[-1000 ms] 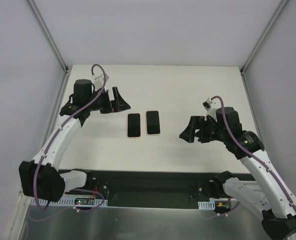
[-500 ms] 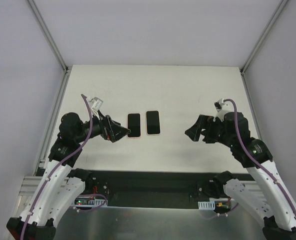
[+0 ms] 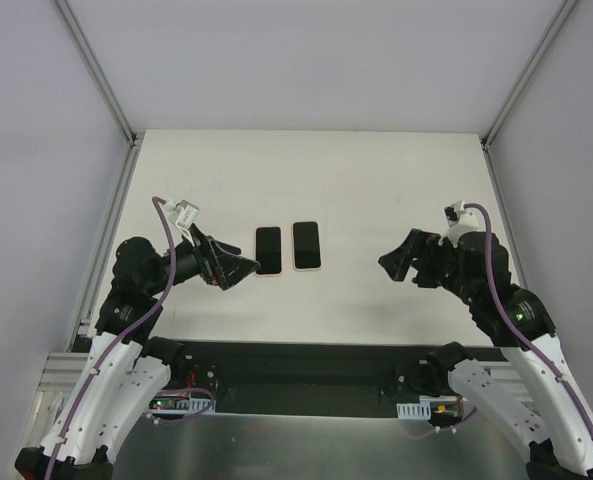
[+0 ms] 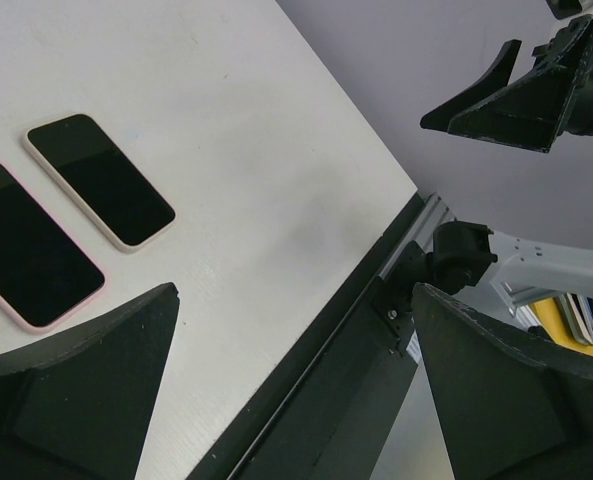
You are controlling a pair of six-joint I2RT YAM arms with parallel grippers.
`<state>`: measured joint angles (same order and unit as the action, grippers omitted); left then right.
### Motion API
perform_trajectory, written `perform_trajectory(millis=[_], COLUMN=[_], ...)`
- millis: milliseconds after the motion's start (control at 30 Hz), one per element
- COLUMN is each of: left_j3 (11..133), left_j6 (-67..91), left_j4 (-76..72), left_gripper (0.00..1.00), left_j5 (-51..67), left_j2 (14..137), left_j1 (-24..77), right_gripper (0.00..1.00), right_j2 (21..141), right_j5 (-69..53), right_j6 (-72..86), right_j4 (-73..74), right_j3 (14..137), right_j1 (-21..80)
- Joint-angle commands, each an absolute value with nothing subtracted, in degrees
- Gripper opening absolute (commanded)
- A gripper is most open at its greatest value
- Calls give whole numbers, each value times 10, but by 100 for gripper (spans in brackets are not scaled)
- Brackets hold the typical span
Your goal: Put the phone into the phone case
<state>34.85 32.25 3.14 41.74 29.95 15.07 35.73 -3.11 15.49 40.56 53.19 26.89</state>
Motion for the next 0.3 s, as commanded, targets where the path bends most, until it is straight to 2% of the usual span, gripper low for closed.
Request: perform_trajectory(millis=[0, 267], left_j3=[341, 331], left_j6=[335, 331], left_j4=[1, 2], left_gripper=[99, 99], left_j5=[417, 403], left_j2=[294, 279], left_j1=[154, 154], right_gripper=[96, 96], right_j2=[351, 350], right_j5=[-11, -12], right_j6=[165, 160], right_j4=[401, 394], right_j3=[528, 530], right_j1=[267, 267])
